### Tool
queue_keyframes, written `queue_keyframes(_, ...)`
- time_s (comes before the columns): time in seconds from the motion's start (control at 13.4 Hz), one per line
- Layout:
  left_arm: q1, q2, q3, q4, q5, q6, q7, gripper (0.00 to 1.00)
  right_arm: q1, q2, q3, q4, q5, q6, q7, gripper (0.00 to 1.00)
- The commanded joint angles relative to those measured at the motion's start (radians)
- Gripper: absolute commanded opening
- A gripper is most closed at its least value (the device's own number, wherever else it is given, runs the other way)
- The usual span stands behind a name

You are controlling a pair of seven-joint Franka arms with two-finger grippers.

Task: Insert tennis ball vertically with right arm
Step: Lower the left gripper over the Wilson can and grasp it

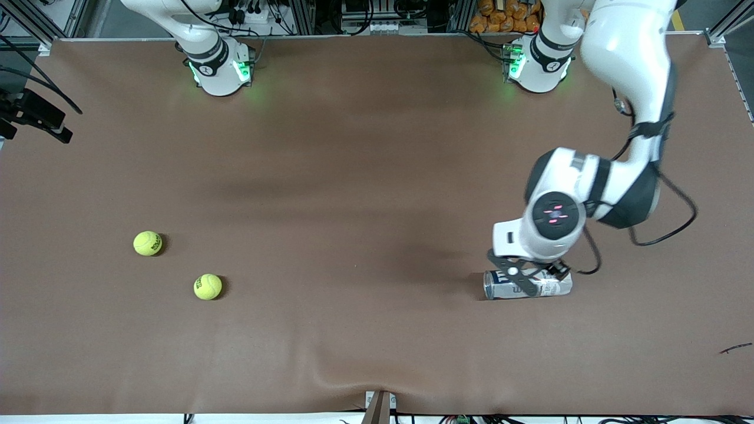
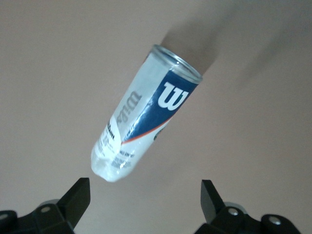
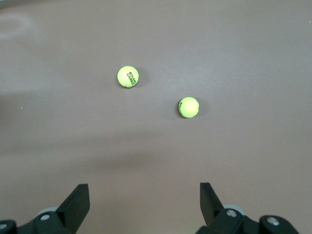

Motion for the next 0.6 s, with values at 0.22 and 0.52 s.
queue_keyframes(0.22,-0.032,0.102,0.006,0.038,0.166,0.019,0.312,1.0,-0.029,0.005,0.018,0.014,0.001,-0.012,-0.008,1.0)
queue_keyframes(0.52,-0.03,0.147,0.014,0.04,0.301,0.066,0.396,1.0,-0.032,0.005,0.018,0.014,0.009,-0.012,-0.008,1.0)
